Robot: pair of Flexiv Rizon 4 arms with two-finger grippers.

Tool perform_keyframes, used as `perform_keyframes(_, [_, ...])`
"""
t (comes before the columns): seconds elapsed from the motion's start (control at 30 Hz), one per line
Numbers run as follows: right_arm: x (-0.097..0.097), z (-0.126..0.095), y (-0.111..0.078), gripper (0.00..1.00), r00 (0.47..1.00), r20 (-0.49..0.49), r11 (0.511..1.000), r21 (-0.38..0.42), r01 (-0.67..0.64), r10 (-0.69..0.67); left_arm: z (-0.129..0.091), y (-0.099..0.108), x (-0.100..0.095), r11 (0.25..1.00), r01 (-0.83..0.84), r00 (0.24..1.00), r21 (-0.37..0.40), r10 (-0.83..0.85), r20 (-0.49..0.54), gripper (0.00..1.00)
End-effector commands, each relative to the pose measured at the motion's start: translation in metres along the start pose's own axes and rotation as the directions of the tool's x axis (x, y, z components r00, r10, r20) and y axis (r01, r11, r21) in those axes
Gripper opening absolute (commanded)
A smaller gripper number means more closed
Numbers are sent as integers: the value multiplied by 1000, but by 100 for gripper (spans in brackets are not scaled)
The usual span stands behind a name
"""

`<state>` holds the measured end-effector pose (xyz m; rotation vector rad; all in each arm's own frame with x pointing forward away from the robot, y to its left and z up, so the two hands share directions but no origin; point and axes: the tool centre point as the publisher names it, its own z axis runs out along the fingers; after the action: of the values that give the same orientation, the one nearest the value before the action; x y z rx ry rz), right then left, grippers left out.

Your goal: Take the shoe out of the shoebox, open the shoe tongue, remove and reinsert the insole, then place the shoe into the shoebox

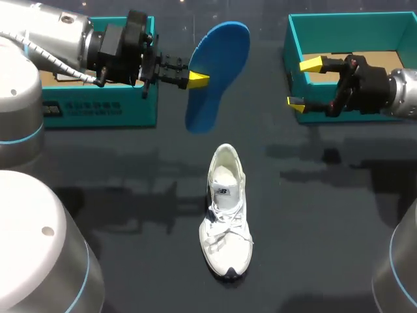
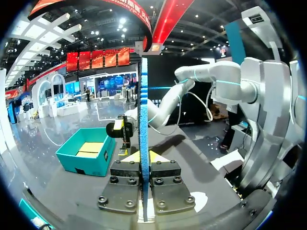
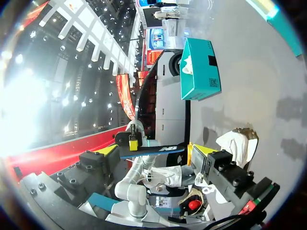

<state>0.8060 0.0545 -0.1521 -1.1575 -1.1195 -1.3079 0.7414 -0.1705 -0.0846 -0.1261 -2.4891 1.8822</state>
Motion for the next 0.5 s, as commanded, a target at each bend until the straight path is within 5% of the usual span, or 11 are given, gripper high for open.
perform_keyframes(0.03, [0, 0, -1, 100, 1000, 3, 1000, -1, 0, 0, 0, 0, -2, 1000, 1, 1000, -6, -1, -5, 0])
perform_keyframes(0.3, [0, 0, -1, 100, 1000, 3, 1000, -1, 0, 0, -2, 2, -9, 999, 36, 999, 21, -36, 11, 0])
perform_keyframes(0.5, [0, 0, -1, 100, 1000, 3, 1000, -1, 0, 0, -2, 0, -17, 897, 432, 902, 88, -430, -43, 0])
